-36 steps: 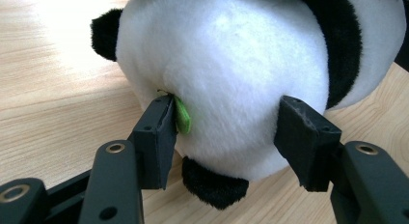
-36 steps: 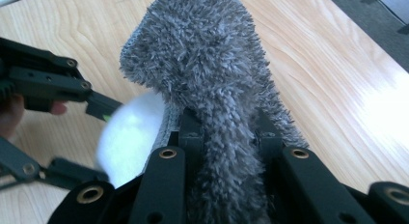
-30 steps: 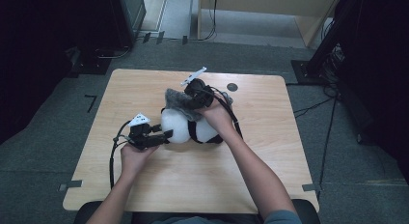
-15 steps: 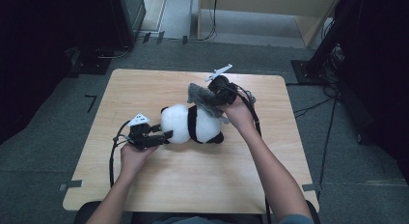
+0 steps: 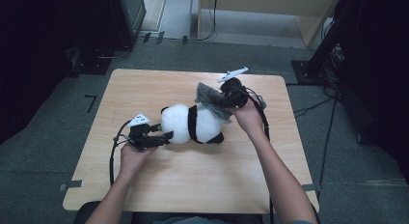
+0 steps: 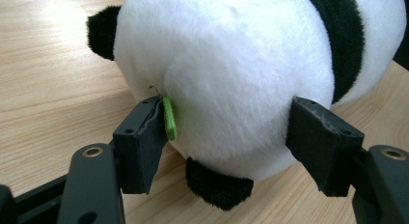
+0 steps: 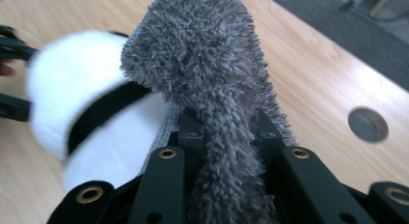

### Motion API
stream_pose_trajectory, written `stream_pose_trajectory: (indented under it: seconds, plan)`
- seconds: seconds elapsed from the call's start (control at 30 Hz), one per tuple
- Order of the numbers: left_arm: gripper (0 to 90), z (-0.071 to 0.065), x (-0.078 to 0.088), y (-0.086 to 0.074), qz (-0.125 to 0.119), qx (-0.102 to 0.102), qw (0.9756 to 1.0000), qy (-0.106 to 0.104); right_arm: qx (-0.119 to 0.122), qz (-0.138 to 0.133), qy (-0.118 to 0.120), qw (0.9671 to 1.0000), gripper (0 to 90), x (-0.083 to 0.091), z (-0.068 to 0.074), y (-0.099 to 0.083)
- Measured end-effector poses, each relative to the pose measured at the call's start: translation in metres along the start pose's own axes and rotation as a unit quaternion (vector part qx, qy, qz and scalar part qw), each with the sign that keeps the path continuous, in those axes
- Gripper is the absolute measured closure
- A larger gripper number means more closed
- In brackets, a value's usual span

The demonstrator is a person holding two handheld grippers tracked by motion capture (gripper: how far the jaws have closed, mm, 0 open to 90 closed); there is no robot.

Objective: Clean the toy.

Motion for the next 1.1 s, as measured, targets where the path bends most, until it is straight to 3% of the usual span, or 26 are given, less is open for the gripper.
stream_pose_trajectory:
  seconds: [0.17,0.37,0.67,0.8,0.9,1.1]
  plan:
    - [31.3,-0.001,0.0,0.0,-0.001,-0.003,1.0,0.002,0.027,0.004,0.025,0.9993,72.7,-0.001,0.029,0.005]
    - [31.7,-0.002,0.001,0.001,-0.002,-0.006,1.0,0.005,0.068,0.017,0.04,0.9968,72.6,-0.018,0.065,0.005]
    - [33.1,-0.003,0.001,0.002,-0.006,-0.008,0.9999,0.008,0.09,0.03,0.073,0.9928,72.4,-0.047,0.104,0.005]
    - [33.1,-0.003,0.001,0.002,-0.007,-0.008,0.9999,0.008,0.099,0.039,0.081,0.9911,72.0,-0.059,0.115,0.002]
    - [33.0,-0.003,0.001,0.002,-0.007,-0.009,0.9999,0.009,0.104,0.049,0.074,0.9906,71.6,-0.066,0.117,-0.001]
    - [33.0,-0.003,0.001,0.002,-0.007,-0.01,0.9999,0.009,0.104,0.046,0.069,0.9911,71.4,-0.06,0.111,-0.006]
Point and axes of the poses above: each handheld gripper's, and its own axes: x roughly backward along the jaws, y roughly out of its top, z roughly to its left, the point moved 1 cm from there along -x, roughly forward along the jaws, and after that the axes turned 15 degrees about -x, right-handed, at the moved point
